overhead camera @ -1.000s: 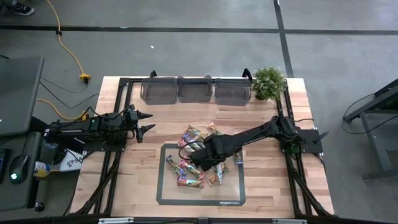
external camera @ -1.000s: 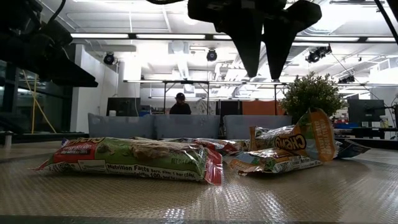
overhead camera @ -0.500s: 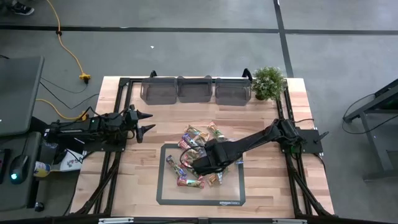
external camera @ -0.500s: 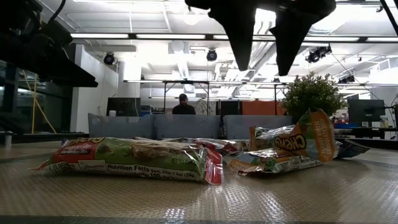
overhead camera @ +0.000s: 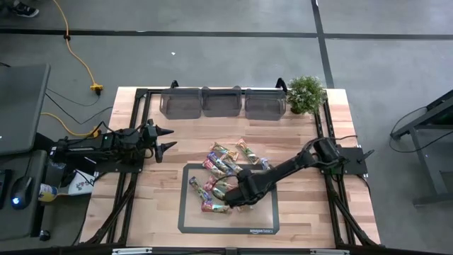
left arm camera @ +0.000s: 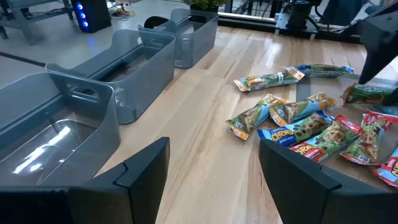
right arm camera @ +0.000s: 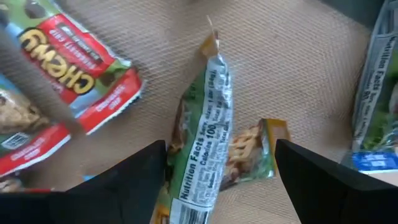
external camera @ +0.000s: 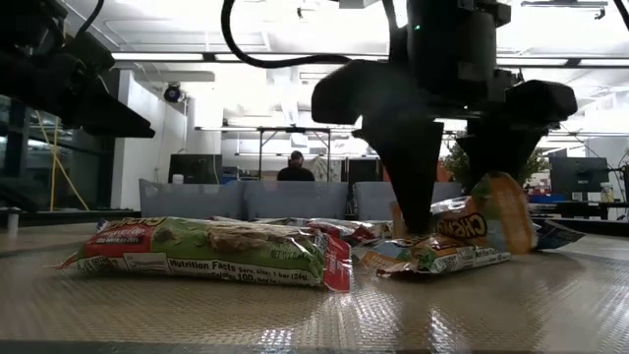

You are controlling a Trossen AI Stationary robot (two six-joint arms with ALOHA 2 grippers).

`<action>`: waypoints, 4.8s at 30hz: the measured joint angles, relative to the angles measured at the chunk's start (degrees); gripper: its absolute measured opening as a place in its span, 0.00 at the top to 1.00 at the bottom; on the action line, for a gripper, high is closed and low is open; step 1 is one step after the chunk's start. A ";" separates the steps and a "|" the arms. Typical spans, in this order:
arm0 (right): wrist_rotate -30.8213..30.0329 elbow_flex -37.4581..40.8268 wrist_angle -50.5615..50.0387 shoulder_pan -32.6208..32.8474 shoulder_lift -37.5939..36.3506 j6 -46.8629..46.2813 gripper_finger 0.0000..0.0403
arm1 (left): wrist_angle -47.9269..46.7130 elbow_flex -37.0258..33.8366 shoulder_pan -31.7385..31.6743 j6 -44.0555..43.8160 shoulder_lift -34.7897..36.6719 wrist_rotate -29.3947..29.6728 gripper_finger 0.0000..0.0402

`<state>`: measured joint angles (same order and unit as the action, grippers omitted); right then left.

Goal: Pick and place Granola Bars by type
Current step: Put the yellow granola bar into the right black bin

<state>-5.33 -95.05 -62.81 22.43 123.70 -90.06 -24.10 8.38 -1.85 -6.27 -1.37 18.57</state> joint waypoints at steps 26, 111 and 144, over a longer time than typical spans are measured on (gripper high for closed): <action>4.02 2.28 5.25 -3.57 -0.07 3.62 0.33 | -0.01 0.00 0.00 -0.01 0.00 -0.02 0.40; -26.94 2.11 18.88 -4.53 -21.98 18.73 0.88 | -0.01 0.00 0.00 0.00 0.02 -0.02 0.40; -32.13 2.11 10.91 -40.99 -23.37 42.55 0.89 | 0.00 0.00 -0.01 0.01 0.02 -0.04 0.40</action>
<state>-37.46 -92.95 -51.90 -18.56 100.33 -47.51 -24.10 8.38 -1.86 -6.26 -1.34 18.53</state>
